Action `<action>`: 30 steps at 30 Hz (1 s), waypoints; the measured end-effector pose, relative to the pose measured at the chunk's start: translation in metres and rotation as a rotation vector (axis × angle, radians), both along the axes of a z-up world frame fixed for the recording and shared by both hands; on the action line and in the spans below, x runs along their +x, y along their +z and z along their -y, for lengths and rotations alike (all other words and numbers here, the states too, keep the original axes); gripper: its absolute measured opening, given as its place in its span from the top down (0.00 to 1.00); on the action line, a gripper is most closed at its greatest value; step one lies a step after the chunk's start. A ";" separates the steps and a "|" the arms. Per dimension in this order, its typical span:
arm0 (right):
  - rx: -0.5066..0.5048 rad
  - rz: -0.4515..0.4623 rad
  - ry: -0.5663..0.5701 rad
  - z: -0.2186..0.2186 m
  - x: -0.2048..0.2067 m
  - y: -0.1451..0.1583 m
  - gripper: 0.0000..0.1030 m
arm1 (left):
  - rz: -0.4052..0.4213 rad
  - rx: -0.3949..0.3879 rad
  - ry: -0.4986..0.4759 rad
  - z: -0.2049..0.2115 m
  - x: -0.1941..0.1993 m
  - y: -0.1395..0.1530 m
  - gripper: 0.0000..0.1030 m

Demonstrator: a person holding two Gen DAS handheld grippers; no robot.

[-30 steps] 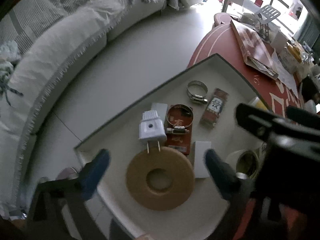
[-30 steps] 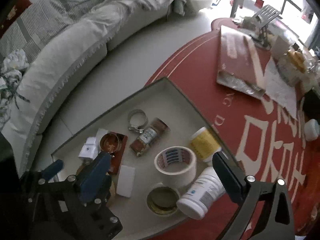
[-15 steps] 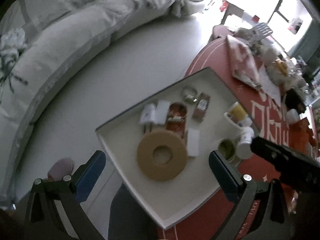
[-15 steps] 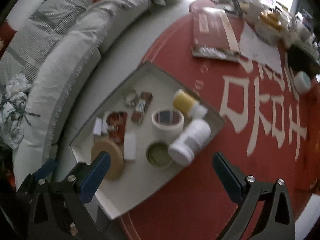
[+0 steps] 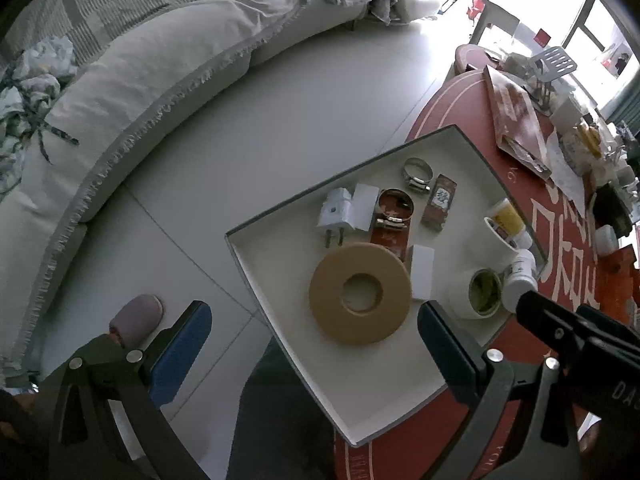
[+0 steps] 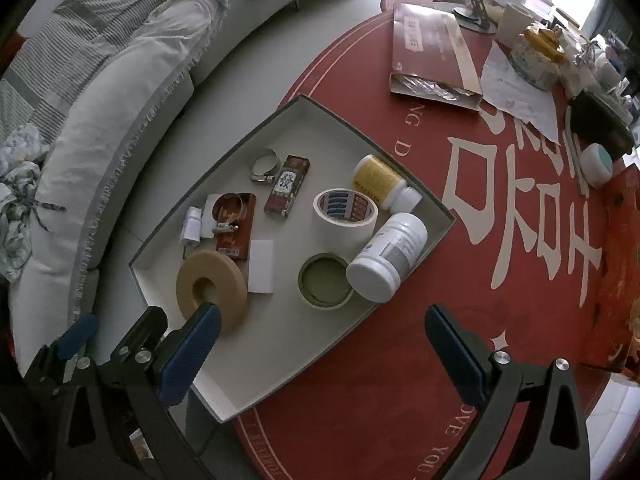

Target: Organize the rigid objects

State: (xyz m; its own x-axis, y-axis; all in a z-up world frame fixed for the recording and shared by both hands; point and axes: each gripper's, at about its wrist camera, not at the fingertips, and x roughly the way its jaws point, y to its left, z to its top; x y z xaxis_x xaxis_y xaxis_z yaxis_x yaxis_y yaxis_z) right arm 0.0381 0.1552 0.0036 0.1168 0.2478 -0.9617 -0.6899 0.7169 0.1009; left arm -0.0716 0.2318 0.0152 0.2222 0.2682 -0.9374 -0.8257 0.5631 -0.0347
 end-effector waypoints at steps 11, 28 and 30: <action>-0.019 0.010 0.007 -0.005 -0.005 0.000 0.01 | -0.012 0.006 0.003 -0.001 -0.003 0.000 0.00; -0.033 0.008 0.003 -0.006 -0.006 0.000 0.01 | -0.033 0.000 -0.018 0.003 -0.002 -0.002 0.00; -0.034 0.007 0.003 -0.006 -0.006 0.000 0.01 | -0.032 -0.006 -0.018 0.002 -0.002 -0.002 0.00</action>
